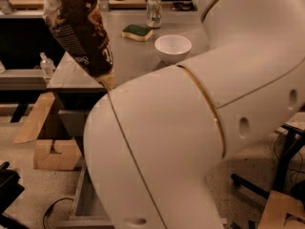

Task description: Place brown chip bag into middle drawer

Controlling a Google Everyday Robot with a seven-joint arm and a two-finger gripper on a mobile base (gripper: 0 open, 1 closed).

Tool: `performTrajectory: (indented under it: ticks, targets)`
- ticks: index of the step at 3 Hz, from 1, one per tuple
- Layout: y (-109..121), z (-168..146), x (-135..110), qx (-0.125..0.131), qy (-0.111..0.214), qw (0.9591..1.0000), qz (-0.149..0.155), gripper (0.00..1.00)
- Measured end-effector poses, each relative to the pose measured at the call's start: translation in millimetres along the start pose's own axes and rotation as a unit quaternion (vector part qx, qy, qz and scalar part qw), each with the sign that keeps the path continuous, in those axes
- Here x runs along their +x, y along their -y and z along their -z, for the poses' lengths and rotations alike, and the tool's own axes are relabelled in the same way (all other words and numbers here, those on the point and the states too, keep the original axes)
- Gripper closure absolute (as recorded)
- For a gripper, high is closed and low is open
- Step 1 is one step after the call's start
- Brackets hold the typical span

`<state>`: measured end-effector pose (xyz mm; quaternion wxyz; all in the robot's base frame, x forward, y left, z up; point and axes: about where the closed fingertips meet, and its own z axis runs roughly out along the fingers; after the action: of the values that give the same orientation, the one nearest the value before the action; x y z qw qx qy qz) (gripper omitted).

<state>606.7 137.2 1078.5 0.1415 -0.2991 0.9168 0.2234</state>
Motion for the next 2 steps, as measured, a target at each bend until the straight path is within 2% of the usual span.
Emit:
performTrajectory:
  ticks: [1, 2]
  targets:
    - [-11.8, 50.5, 24.6, -0.027, 0.024, 0.9945, -0.098, 1.0]
    - [-15.7, 64.1, 11.0, -0.046, 0.067, 0.9856, -0.148, 1.0]
